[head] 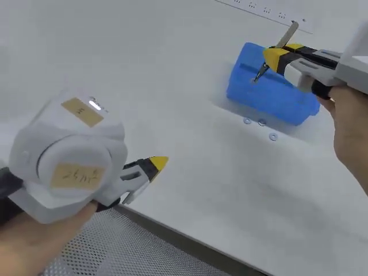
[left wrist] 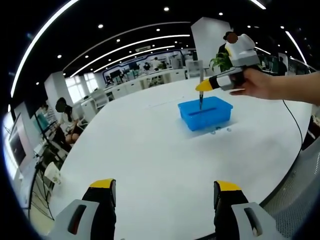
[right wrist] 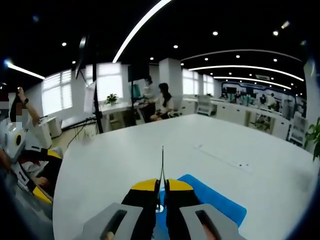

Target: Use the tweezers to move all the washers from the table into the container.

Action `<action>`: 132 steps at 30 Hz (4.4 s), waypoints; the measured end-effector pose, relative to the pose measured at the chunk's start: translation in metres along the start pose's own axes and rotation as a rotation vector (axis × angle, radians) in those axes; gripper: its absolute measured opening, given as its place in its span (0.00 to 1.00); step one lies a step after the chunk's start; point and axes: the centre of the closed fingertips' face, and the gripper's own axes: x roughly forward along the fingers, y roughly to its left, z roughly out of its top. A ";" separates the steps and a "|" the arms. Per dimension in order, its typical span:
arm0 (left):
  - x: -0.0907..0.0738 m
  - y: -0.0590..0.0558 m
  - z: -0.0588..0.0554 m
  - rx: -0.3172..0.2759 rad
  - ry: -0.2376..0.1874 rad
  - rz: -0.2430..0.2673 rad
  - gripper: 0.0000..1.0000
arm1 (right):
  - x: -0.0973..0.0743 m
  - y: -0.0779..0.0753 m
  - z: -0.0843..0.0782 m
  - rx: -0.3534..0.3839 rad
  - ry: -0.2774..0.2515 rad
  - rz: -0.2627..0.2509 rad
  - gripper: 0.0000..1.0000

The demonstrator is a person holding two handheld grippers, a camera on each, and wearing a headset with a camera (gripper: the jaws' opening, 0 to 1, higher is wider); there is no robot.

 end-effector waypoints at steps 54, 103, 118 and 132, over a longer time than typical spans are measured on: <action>0.001 -0.001 -0.005 0.027 0.031 0.000 0.81 | 0.042 -0.019 -0.051 0.048 0.108 -0.027 0.03; 0.003 -0.003 -0.008 0.046 0.048 -0.006 0.80 | 0.006 -0.006 0.012 0.073 -0.066 -0.032 0.03; 0.002 -0.004 -0.008 0.048 0.048 -0.007 0.80 | -0.021 0.011 -0.003 0.162 -0.079 0.005 0.02; 0.003 -0.005 -0.009 0.057 0.056 -0.013 0.80 | -0.027 0.013 -0.036 0.176 -0.042 0.003 0.03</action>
